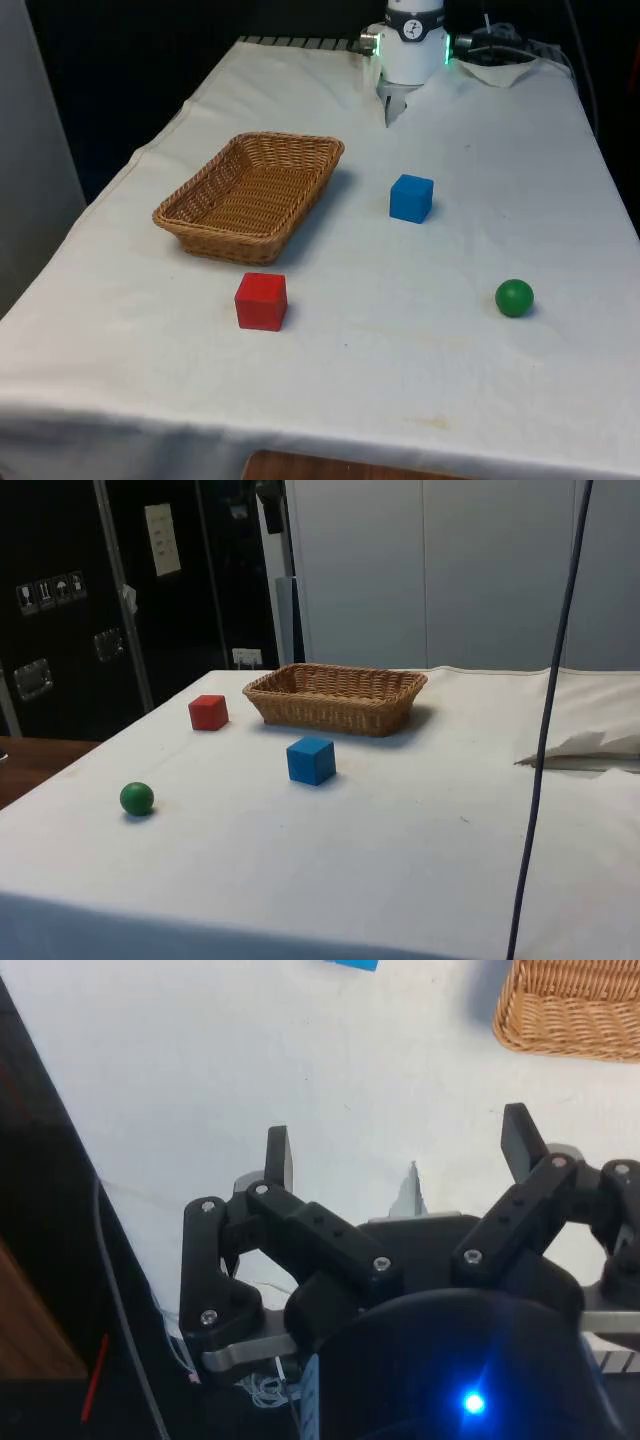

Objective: Place all non-red objects into the basket.

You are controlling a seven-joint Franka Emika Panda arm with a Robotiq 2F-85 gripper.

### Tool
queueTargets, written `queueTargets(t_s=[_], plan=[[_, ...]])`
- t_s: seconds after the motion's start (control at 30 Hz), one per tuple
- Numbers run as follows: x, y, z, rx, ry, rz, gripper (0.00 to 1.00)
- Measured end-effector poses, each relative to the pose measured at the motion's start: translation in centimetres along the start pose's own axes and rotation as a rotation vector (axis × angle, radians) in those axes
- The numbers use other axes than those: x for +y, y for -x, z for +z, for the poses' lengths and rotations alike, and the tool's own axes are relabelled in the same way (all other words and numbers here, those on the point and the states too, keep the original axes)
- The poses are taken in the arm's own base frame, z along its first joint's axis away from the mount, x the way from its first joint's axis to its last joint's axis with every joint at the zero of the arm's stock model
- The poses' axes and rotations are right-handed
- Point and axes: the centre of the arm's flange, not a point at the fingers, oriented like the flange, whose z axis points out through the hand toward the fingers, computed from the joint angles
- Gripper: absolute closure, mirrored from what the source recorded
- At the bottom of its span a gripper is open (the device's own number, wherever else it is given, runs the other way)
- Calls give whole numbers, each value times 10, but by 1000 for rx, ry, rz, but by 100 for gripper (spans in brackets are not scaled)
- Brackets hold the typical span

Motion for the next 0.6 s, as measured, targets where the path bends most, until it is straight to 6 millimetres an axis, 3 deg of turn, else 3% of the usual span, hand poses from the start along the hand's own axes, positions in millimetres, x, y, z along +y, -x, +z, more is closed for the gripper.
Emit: queueTargets(t_s=[0.6], plan=[[1,-3,29,19,35,81,0]])
